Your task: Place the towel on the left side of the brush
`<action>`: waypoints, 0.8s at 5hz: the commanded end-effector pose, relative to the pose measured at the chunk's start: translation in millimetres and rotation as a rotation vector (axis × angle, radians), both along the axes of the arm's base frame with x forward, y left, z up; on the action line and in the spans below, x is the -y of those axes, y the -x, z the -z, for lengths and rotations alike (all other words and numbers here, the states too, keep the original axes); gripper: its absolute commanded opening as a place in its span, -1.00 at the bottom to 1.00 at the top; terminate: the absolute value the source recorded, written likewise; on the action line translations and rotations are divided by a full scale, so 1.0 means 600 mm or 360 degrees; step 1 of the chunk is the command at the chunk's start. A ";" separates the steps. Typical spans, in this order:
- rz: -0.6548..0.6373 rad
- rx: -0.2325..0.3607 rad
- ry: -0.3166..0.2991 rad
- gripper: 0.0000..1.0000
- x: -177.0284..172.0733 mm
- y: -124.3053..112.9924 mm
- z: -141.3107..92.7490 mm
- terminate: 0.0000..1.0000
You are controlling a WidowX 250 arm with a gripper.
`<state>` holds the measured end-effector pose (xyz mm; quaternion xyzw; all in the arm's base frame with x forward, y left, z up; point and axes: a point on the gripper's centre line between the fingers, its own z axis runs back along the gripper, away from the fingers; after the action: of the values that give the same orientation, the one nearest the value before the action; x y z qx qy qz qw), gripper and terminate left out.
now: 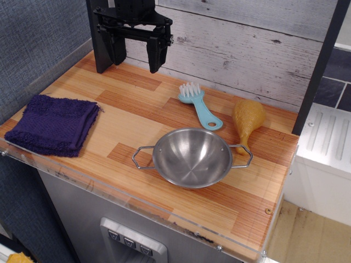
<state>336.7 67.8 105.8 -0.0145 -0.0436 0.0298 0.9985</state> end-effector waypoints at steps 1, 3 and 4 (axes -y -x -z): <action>0.0000 0.0000 0.0000 1.00 0.000 0.000 0.000 -1.00; 0.0002 0.0026 -0.0084 1.00 -0.068 0.069 0.006 -1.00; 0.0026 0.0038 -0.0174 1.00 -0.098 0.107 0.010 -1.00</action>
<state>268.9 122.7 83.6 0.0291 -0.0328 0.0168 0.9989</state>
